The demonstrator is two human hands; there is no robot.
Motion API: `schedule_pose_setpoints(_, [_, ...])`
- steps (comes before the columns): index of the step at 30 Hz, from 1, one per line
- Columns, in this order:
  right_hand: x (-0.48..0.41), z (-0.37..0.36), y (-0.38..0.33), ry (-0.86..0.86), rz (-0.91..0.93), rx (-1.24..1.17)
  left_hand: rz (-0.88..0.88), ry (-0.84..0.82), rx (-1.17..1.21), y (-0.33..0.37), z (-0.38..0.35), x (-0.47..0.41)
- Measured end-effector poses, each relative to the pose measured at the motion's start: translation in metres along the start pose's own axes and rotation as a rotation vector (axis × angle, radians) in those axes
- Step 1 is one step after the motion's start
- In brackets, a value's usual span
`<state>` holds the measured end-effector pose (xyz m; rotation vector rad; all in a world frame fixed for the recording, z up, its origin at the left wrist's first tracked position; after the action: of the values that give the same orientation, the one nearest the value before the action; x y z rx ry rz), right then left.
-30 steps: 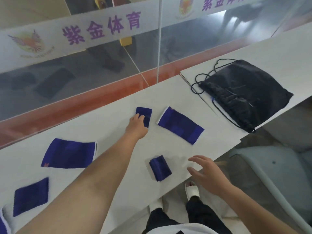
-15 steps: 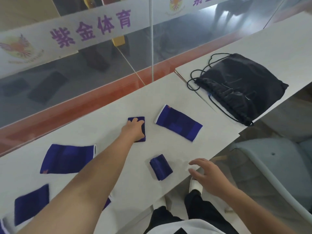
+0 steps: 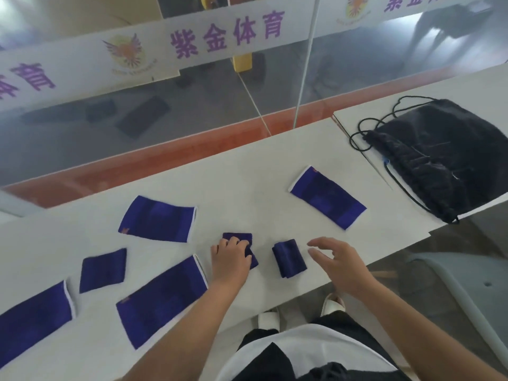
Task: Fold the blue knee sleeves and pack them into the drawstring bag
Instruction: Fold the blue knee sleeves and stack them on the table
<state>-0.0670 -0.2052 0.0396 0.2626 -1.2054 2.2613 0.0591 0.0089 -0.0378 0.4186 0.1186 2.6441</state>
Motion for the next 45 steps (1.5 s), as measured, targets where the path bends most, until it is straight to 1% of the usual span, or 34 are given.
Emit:
schedule_pose_setpoints(4, [-0.008, 0.002, -0.013, -0.02, 0.035, -0.024, 0.022, 0.043, 0.005, -0.005, 0.001, 0.013])
schedule_pose_setpoints(7, [-0.013, 0.007, -0.022, -0.057, 0.086, -0.006, 0.037, 0.071, 0.118, -0.009, 0.014, 0.013])
schedule_pose_setpoints(12, [-0.022, 0.022, -0.036, -0.13, 0.12, -0.055, 0.139, 0.025, 0.479, 0.001, 0.072, 0.024])
schedule_pose_setpoints(15, [-0.022, 0.033, -0.047, -0.26, 0.125, -0.148, 0.152, 0.038, 0.627, 0.02, 0.117, 0.039])
schedule_pose_setpoints(19, [-0.015, 0.051, -0.073, -0.48, 0.169, -0.334, 0.1, 0.012, 1.018, 0.053, 0.166, 0.062])
schedule_pose_setpoints(21, [-0.014, 0.062, -0.08, -0.539, 0.23, -0.391, 0.108, 0.043, 1.189, 0.068, 0.174, 0.067])
schedule_pose_setpoints(23, [-0.013, 0.071, -0.082, -0.559, 0.273, -0.466, 0.169, 0.092, 1.332, 0.081, 0.171, 0.068])
schedule_pose_setpoints(26, [-0.021, 0.077, -0.07, -0.522, 0.17, -0.562, 0.268, 0.122, 1.492, 0.096, 0.157, 0.067])
schedule_pose_setpoints(29, [-0.029, 0.081, -0.058, -0.461, 0.088, -0.598, 0.257, 0.071, 1.568, 0.109, 0.143, 0.065])
schedule_pose_setpoints(31, [-0.032, 0.084, -0.052, -0.437, 0.053, -0.639, 0.246, 0.058, 1.569, 0.116, 0.137, 0.064])
schedule_pose_setpoints(35, [-0.039, 0.087, -0.044, -0.453, -0.002, -0.691, 0.31, 0.122, 1.459, 0.127, 0.13, 0.055])
schedule_pose_setpoints(39, [-0.051, 0.089, -0.045, -0.474, 0.008, -0.798, 0.318, 0.154, 1.442, 0.132, 0.127, 0.037])
schedule_pose_setpoints(42, [-0.06, 0.085, -0.044, -0.415, 0.093, -0.652, 0.34, 0.128, 1.429, 0.131, 0.118, 0.029])
schedule_pose_setpoints(45, [-0.065, 0.067, -0.024, -0.352, 0.057, -0.496, 0.397, 0.052, 1.413, 0.129, 0.092, 0.029])
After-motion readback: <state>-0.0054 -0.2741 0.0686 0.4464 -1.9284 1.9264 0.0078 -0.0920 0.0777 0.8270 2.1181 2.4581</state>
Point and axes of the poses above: each hand's wrist, its own x-axis away from the middle knuckle, its own z-axis out of the back of the hand, y = z × x, the point moved 1 cm from there along -x, towards the middle knuckle, and after that the axes turned 1 degree about -z, right-handed, at the moved point
